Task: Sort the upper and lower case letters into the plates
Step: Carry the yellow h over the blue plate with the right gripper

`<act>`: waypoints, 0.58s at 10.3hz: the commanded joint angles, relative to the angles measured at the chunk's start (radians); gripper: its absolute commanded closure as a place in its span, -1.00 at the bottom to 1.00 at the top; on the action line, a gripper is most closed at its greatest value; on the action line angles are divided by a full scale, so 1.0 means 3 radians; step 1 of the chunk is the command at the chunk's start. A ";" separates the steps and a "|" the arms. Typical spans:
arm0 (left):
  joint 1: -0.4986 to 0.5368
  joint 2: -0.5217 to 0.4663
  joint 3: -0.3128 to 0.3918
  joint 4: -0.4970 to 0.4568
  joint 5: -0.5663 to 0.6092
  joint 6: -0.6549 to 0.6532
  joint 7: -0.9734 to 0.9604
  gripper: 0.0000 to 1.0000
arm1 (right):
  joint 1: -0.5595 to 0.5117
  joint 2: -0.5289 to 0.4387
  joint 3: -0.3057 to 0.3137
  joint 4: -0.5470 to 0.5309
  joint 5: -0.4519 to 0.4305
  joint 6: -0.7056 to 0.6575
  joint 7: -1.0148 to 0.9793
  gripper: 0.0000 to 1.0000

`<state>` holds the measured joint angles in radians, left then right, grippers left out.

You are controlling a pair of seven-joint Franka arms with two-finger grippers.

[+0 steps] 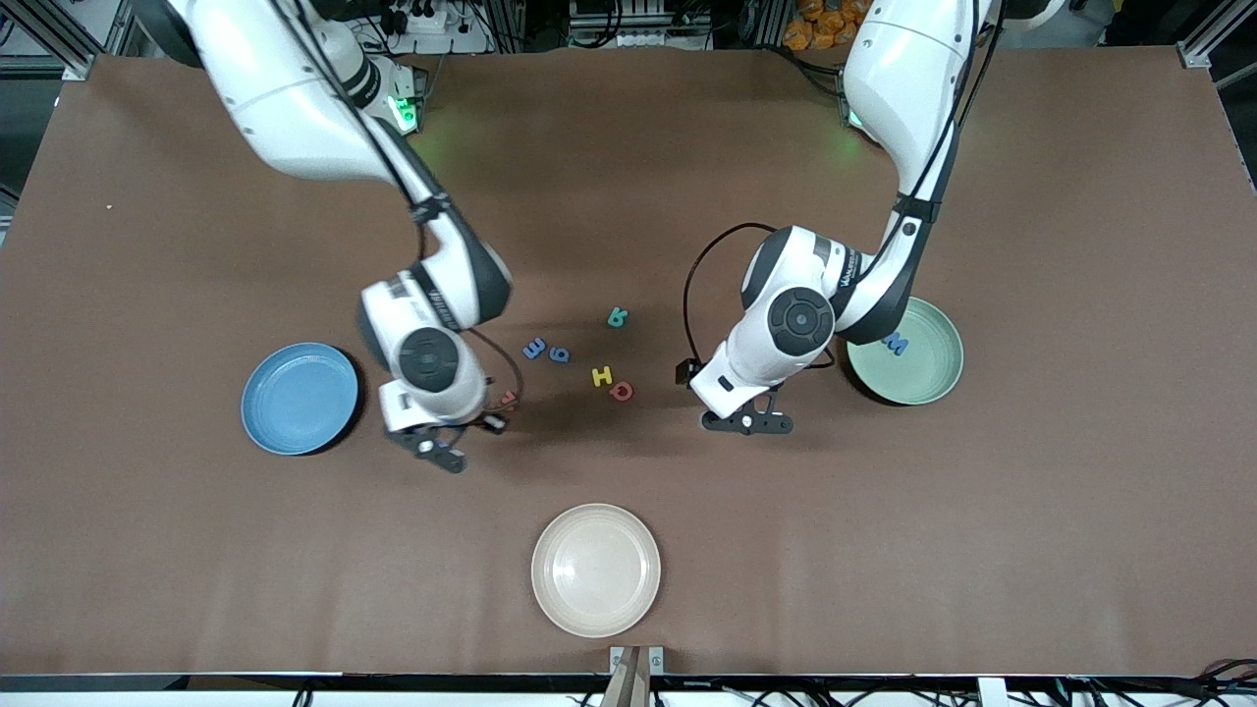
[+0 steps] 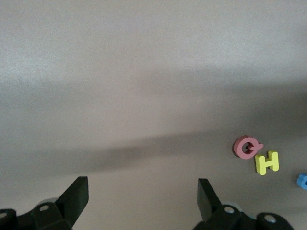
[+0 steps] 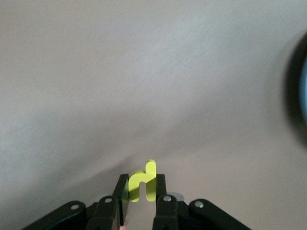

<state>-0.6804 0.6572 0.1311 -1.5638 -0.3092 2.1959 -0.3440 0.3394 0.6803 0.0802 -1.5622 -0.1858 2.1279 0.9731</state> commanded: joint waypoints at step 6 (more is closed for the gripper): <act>-0.0258 0.0105 0.0033 0.0084 0.0317 0.0197 -0.0492 -1.00 | -0.0404 -0.0360 0.0050 -0.0243 -0.0250 -0.0705 -0.0286 1.00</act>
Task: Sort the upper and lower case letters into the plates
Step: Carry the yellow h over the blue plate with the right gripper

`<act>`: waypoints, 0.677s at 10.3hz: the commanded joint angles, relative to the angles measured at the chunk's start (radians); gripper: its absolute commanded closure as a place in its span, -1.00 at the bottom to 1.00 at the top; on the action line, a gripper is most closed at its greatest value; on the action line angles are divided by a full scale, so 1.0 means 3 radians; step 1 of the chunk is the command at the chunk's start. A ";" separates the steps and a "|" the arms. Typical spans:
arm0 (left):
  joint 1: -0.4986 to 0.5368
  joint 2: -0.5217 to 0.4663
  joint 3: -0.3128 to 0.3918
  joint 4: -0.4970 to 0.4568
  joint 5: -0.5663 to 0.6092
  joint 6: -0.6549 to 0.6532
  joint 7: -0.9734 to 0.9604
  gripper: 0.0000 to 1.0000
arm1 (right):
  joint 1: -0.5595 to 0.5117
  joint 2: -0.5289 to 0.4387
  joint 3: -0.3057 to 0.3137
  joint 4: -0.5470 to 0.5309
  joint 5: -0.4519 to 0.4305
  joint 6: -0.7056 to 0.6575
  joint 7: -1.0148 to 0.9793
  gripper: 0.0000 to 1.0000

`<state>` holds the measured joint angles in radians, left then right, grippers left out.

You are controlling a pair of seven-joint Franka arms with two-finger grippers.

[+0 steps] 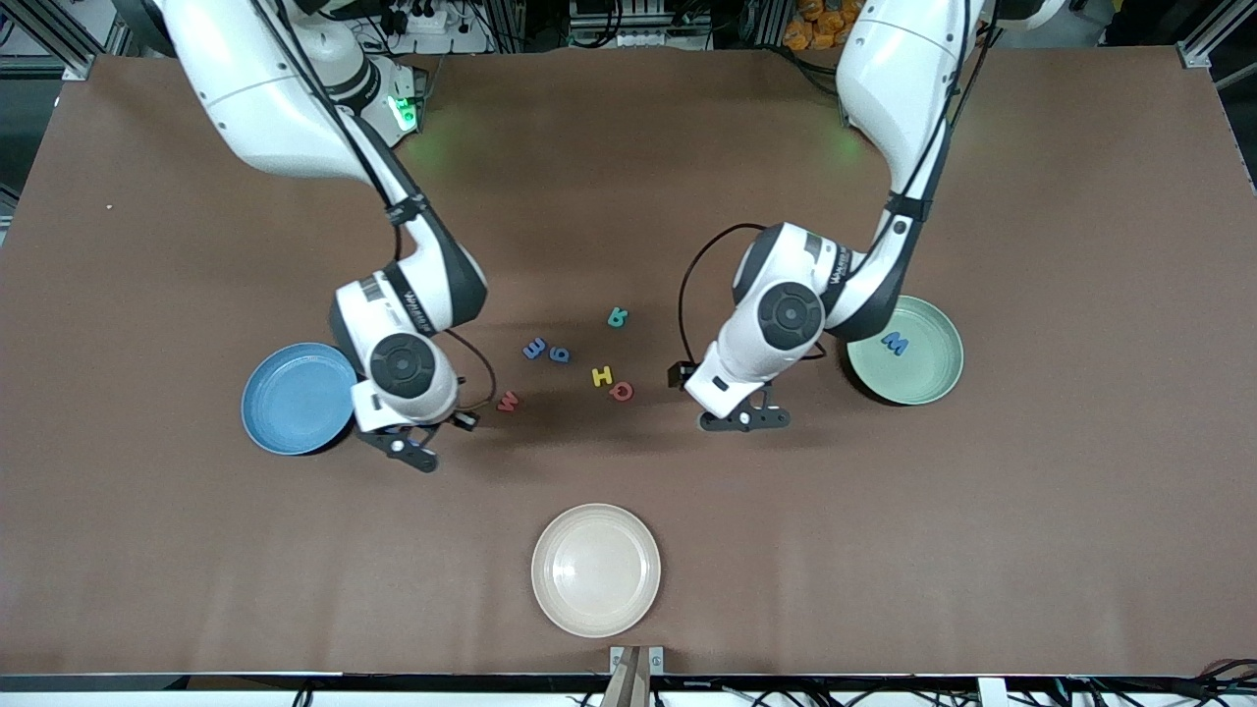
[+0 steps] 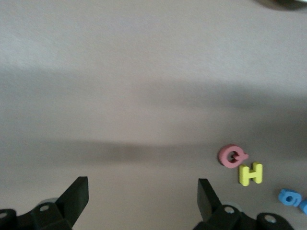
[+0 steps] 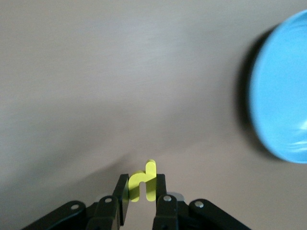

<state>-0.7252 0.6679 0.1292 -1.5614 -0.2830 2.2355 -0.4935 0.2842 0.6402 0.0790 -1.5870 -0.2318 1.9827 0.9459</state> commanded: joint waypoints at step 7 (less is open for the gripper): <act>-0.0119 0.0197 -0.0425 0.0209 0.0539 0.0872 0.1318 -1.00 | -0.1121 -0.0242 0.0064 -0.0294 -0.0163 -0.0268 -0.0934 -0.99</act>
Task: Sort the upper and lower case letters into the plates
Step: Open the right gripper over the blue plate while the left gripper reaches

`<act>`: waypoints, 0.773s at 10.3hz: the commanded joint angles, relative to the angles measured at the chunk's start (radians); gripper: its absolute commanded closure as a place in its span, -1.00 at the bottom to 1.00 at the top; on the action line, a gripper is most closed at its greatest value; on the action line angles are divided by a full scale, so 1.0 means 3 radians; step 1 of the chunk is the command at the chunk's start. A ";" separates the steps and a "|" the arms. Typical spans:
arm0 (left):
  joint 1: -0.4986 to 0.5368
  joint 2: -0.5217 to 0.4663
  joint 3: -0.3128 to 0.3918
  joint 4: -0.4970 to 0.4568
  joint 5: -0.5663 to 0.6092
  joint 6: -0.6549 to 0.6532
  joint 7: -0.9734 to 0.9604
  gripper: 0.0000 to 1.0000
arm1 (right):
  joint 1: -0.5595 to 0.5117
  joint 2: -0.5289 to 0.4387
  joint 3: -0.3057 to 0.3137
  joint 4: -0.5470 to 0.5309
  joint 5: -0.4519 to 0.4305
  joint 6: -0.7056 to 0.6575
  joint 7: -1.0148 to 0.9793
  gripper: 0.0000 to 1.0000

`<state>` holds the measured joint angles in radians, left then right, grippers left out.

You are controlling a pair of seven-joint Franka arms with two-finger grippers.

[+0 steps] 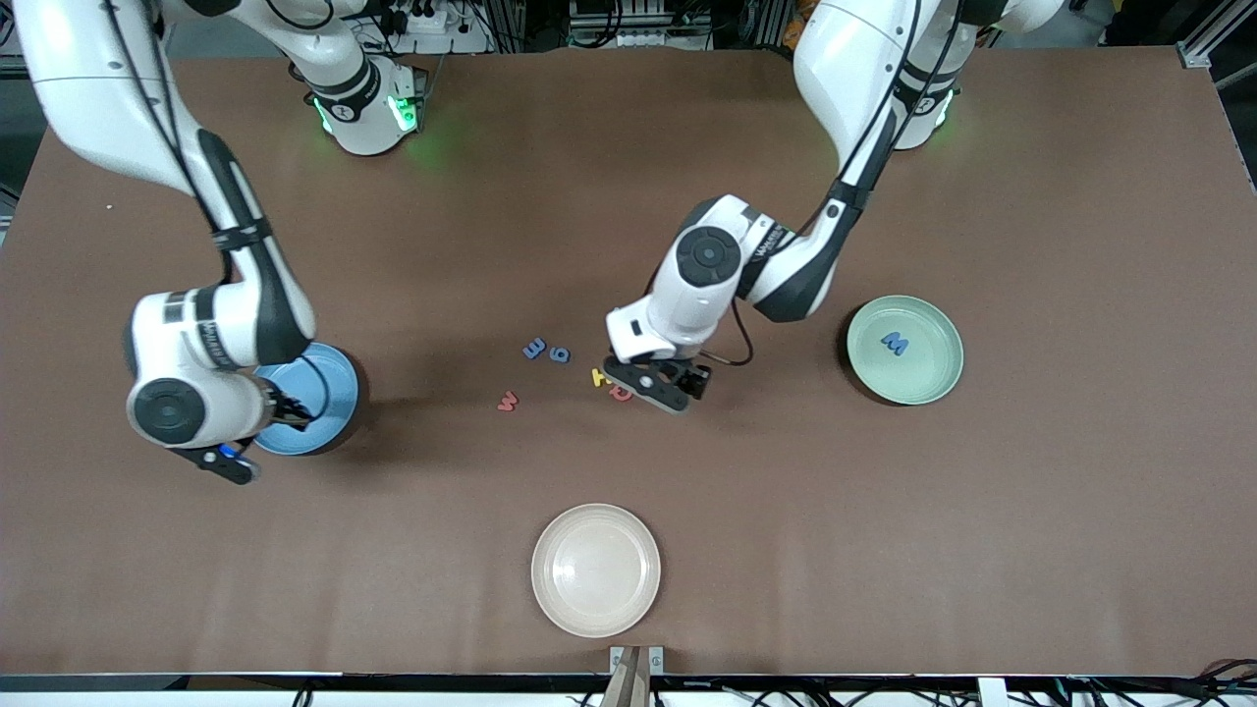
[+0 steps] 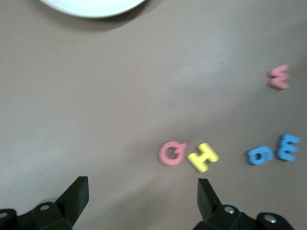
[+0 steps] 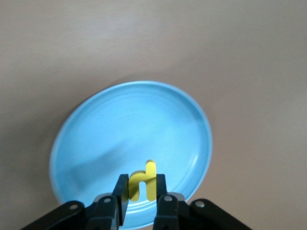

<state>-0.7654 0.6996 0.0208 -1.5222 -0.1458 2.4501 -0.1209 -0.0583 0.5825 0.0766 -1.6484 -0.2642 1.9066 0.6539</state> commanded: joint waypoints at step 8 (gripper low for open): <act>0.0000 0.0613 -0.0110 0.0068 0.0077 0.0899 0.1472 -1.00 | -0.0041 -0.0421 0.0092 -0.0954 -0.0024 0.0906 0.0055 -1.00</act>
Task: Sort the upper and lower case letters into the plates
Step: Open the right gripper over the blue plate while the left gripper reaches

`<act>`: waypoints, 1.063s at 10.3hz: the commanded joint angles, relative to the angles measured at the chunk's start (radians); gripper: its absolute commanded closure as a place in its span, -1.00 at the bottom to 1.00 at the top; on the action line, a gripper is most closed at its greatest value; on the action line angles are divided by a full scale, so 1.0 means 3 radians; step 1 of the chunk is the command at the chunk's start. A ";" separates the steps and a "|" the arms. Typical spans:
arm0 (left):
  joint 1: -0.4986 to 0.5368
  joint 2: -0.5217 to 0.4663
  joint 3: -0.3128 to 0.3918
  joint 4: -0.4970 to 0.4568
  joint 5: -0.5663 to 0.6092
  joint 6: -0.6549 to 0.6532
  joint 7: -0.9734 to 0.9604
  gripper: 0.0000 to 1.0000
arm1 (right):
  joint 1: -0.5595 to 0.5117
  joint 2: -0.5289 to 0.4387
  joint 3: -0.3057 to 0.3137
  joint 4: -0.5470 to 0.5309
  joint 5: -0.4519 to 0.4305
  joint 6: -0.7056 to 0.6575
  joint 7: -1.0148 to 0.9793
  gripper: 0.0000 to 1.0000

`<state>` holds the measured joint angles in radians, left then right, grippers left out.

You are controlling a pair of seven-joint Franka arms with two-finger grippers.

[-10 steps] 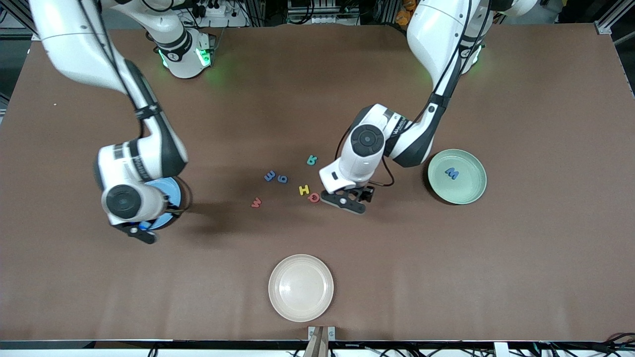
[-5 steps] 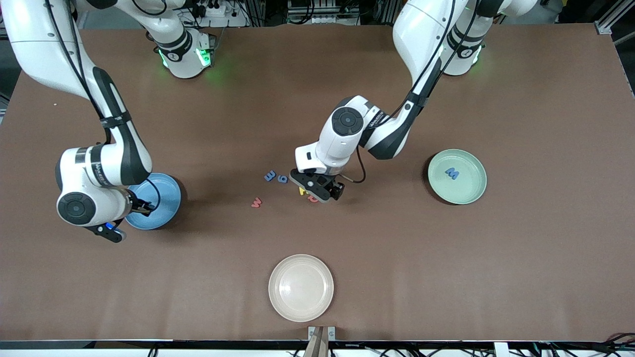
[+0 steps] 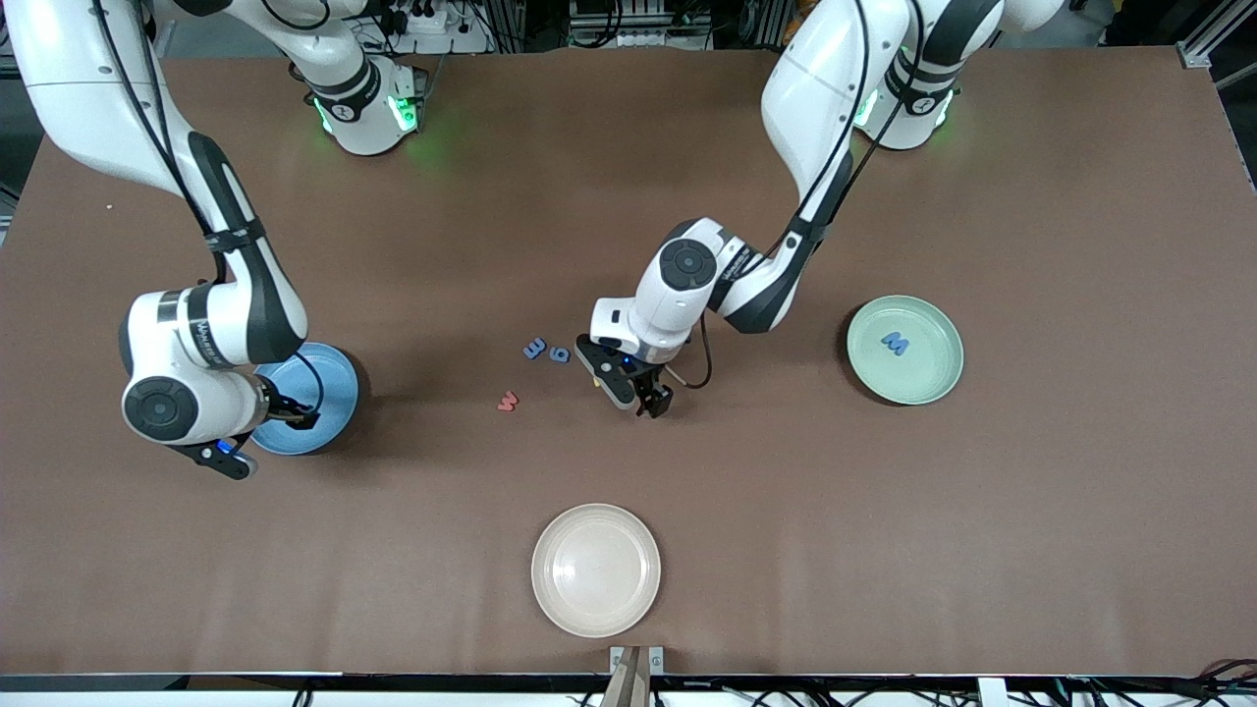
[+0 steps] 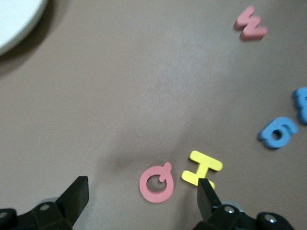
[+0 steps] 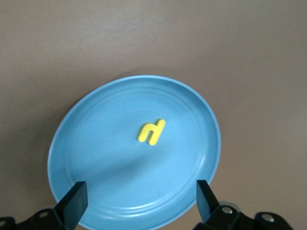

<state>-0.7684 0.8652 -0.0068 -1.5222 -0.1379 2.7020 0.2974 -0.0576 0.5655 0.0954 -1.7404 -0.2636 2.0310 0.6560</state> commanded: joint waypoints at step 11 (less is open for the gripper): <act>0.0000 0.0204 -0.0064 0.0073 0.0071 0.0059 0.0103 -1.00 | -0.0028 -0.0530 0.0019 -0.1143 -0.0047 0.1202 0.0099 -1.00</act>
<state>-0.7695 0.8969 -0.0240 -1.5141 -0.1379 2.7147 0.3150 -0.0607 0.4354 0.0941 -2.0537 -0.2635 2.3810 0.6641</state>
